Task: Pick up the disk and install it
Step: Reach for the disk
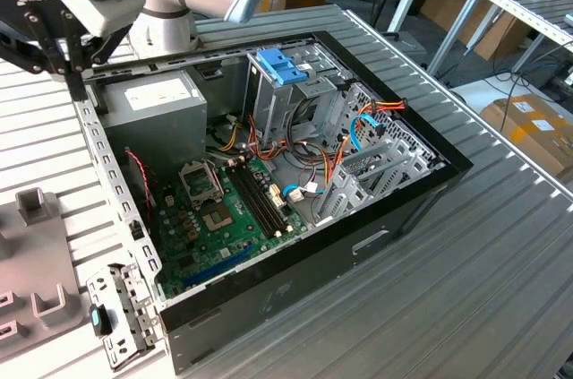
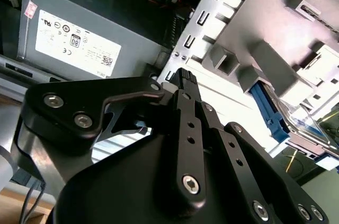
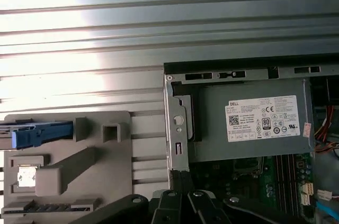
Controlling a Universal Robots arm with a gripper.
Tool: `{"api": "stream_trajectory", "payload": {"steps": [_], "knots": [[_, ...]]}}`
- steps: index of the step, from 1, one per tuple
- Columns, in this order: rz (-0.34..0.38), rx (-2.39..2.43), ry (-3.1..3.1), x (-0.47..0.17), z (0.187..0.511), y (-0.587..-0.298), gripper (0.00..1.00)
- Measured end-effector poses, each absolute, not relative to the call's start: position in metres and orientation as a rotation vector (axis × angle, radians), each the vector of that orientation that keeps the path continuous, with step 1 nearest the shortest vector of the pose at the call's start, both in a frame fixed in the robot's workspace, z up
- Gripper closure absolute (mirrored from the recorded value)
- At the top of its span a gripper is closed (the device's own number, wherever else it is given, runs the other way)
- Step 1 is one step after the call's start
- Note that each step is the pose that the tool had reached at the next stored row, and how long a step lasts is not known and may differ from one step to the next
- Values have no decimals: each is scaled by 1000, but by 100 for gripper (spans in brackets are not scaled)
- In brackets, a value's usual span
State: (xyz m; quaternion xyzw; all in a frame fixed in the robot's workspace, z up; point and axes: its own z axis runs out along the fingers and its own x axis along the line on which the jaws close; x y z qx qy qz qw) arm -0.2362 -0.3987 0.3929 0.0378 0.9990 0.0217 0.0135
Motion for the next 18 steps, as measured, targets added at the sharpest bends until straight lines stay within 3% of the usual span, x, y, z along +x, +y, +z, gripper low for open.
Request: {"api": "stream_trajectory", "payload": {"steps": [18], "knots": [[68,118,3110,-319,392,-398,89]]}}
